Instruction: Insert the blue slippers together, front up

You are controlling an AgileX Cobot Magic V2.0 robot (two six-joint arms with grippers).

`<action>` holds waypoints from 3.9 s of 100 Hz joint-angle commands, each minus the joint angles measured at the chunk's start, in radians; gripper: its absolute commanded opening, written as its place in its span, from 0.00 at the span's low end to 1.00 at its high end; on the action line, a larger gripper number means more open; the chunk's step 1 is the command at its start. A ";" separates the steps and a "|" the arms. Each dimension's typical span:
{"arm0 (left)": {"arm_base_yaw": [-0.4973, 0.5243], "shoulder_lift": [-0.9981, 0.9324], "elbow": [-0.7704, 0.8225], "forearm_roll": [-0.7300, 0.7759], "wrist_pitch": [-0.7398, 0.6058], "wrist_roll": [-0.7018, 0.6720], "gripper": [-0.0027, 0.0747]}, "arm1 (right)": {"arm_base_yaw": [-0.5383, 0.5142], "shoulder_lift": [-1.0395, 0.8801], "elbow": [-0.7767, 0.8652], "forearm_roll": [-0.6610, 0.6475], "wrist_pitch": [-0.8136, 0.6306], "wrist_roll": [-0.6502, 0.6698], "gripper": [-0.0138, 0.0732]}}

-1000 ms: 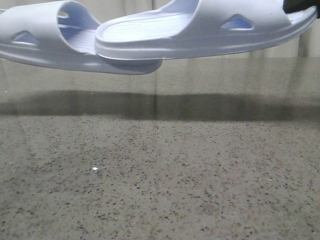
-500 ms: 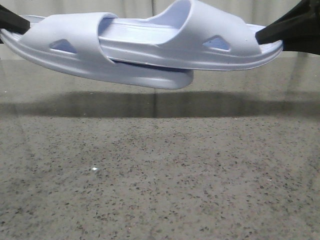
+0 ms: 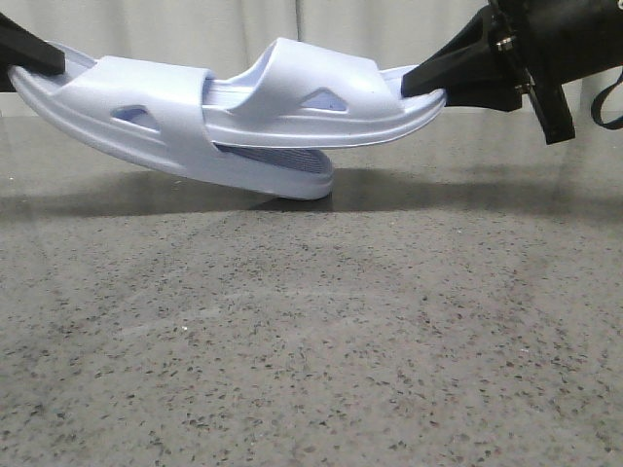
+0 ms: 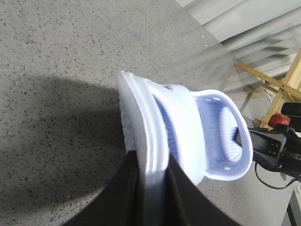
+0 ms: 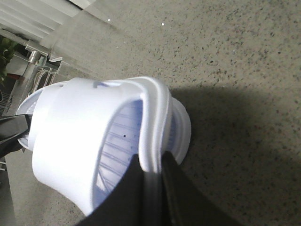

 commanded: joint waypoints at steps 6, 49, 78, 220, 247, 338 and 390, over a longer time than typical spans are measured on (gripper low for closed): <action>-0.025 -0.028 -0.027 -0.093 0.220 0.008 0.05 | 0.011 -0.035 -0.034 0.025 0.183 -0.025 0.14; 0.072 -0.028 -0.027 -0.043 0.103 0.044 0.05 | -0.295 -0.071 -0.034 -0.102 0.436 0.044 0.36; 0.011 -0.013 0.013 -0.015 -0.039 0.118 0.05 | -0.409 -0.138 -0.034 -0.175 0.438 0.082 0.36; -0.044 -0.602 -0.067 0.270 -0.626 0.233 0.05 | -0.010 -0.575 0.008 -0.470 -0.221 0.140 0.07; -0.049 -0.783 0.133 0.297 -0.655 0.235 0.05 | 0.205 -0.820 0.263 -0.472 -0.613 0.189 0.07; -0.101 -1.131 0.569 -0.074 -0.704 0.359 0.05 | 0.259 -1.192 0.781 -0.408 -0.599 0.308 0.07; -0.101 -1.131 0.569 -0.074 -0.704 0.359 0.05 | 0.259 -1.192 0.781 -0.408 -0.599 0.308 0.07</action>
